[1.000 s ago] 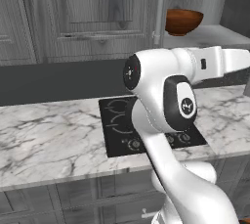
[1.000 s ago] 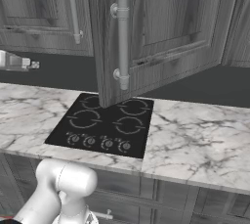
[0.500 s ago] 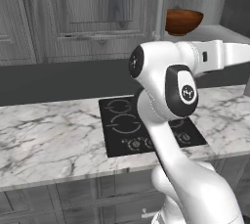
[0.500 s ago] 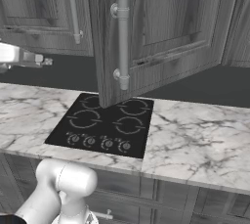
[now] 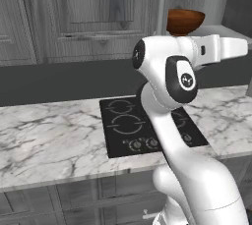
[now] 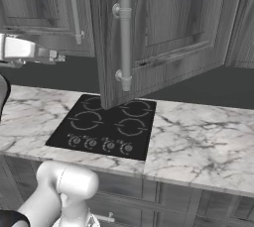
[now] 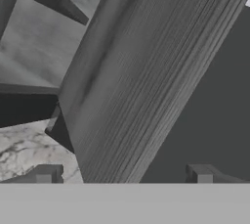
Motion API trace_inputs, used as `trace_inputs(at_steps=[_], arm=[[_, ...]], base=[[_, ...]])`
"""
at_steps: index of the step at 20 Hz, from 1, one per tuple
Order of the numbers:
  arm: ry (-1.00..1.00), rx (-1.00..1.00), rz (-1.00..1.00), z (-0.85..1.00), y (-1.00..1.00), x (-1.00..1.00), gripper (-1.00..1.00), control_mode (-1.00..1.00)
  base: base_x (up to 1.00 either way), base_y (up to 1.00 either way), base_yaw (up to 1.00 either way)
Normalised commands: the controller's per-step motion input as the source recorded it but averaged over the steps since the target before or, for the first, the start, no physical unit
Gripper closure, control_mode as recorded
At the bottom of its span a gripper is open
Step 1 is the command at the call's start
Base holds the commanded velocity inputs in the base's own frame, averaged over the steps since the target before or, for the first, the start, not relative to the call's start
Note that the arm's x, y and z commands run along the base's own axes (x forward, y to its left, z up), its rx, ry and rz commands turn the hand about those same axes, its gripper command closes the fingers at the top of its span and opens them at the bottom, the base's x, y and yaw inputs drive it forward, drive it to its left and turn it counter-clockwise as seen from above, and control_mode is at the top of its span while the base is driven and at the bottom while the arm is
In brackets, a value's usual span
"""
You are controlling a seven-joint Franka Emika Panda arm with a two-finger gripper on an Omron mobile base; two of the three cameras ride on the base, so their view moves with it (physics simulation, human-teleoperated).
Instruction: Move the bowls from the cabinet to the plates on the dining table.
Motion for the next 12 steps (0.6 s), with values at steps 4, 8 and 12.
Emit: trace_inputs(at_steps=[4,8,12], arm=[[0.0,0.0,-0.02,0.0,-0.18,0.22,-1.0,-1.0],[0.0,0.0,-0.03,0.0,-0.23,0.1,-1.0,-1.0],[0.0,0.0,-0.07,0.0,-0.25,0.0,-1.0,-1.0]], base=[[0.0,0.0,0.0],[0.0,0.0,0.0],[0.0,0.0,0.0]])
